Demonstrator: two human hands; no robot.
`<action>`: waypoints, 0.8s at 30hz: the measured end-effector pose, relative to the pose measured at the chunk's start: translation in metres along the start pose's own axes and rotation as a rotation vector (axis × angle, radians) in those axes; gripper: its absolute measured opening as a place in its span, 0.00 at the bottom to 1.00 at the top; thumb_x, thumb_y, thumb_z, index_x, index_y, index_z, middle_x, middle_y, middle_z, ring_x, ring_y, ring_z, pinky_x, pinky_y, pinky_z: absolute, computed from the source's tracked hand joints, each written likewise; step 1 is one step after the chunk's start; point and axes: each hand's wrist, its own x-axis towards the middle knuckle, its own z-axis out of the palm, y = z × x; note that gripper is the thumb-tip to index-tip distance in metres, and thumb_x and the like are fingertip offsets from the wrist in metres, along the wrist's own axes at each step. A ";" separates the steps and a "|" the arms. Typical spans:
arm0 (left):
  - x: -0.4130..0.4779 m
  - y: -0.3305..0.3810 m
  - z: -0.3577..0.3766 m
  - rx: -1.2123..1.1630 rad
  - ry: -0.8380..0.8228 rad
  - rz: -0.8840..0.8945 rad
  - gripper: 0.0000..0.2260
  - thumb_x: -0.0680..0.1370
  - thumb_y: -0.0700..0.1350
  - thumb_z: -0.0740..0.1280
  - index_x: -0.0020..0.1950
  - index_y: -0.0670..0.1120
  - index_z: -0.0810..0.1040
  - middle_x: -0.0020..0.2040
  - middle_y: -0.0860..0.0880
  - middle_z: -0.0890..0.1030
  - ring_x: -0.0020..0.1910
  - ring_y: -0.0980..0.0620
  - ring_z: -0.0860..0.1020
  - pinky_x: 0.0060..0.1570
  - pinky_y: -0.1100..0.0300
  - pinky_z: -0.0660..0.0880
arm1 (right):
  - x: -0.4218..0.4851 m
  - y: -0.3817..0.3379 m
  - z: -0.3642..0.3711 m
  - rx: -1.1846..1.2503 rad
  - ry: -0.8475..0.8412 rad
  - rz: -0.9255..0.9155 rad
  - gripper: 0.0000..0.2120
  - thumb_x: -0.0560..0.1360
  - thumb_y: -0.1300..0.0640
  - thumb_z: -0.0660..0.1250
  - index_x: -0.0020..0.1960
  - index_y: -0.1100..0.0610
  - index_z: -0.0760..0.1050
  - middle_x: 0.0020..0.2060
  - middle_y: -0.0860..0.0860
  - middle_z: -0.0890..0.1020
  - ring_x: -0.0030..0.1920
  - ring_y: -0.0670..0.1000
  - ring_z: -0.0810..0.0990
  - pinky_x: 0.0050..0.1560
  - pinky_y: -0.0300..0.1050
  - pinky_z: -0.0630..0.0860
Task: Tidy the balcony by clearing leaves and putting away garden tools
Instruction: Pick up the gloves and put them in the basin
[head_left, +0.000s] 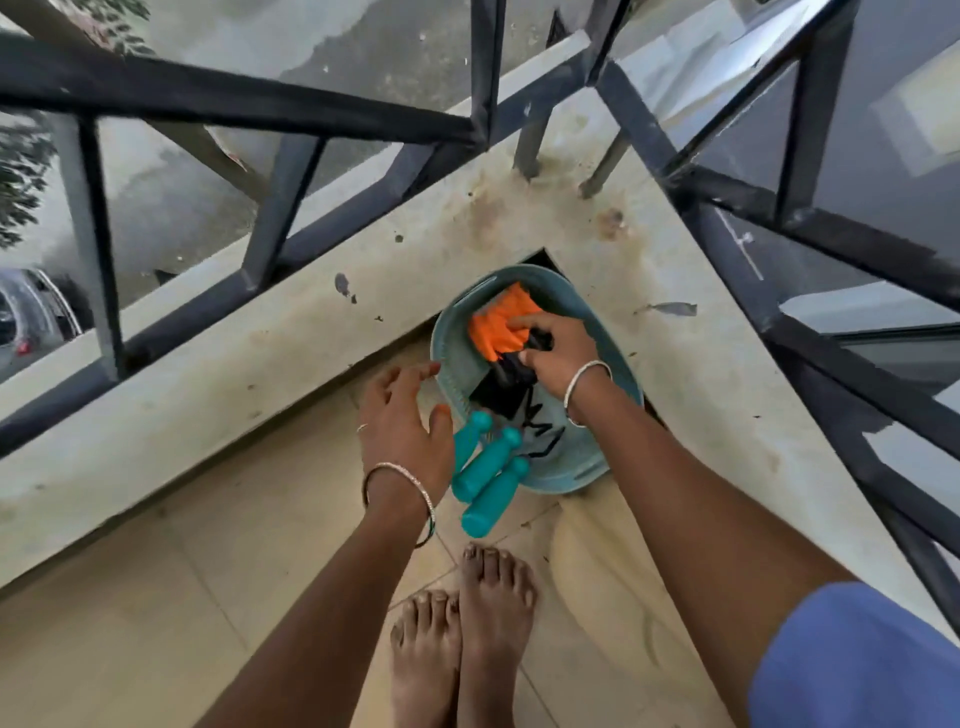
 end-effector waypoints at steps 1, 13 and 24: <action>0.001 -0.006 0.001 0.002 -0.014 0.008 0.18 0.77 0.43 0.66 0.66 0.55 0.74 0.69 0.47 0.68 0.70 0.50 0.65 0.68 0.57 0.62 | 0.004 0.003 0.001 -0.015 -0.005 0.000 0.20 0.69 0.69 0.69 0.59 0.54 0.81 0.58 0.52 0.82 0.61 0.51 0.77 0.53 0.31 0.67; 0.003 -0.006 0.009 -0.183 -0.123 -0.092 0.17 0.78 0.52 0.67 0.67 0.60 0.73 0.64 0.53 0.67 0.63 0.50 0.72 0.63 0.48 0.73 | -0.004 0.016 0.012 -0.515 0.014 -0.045 0.22 0.79 0.58 0.61 0.70 0.42 0.67 0.63 0.59 0.74 0.59 0.64 0.76 0.56 0.55 0.74; 0.012 0.005 0.009 -0.138 -0.133 -0.098 0.17 0.79 0.50 0.65 0.69 0.59 0.71 0.70 0.50 0.65 0.66 0.49 0.71 0.65 0.48 0.73 | -0.032 -0.006 0.014 -0.635 0.154 -0.291 0.22 0.77 0.61 0.65 0.70 0.54 0.70 0.73 0.56 0.65 0.70 0.60 0.63 0.68 0.54 0.66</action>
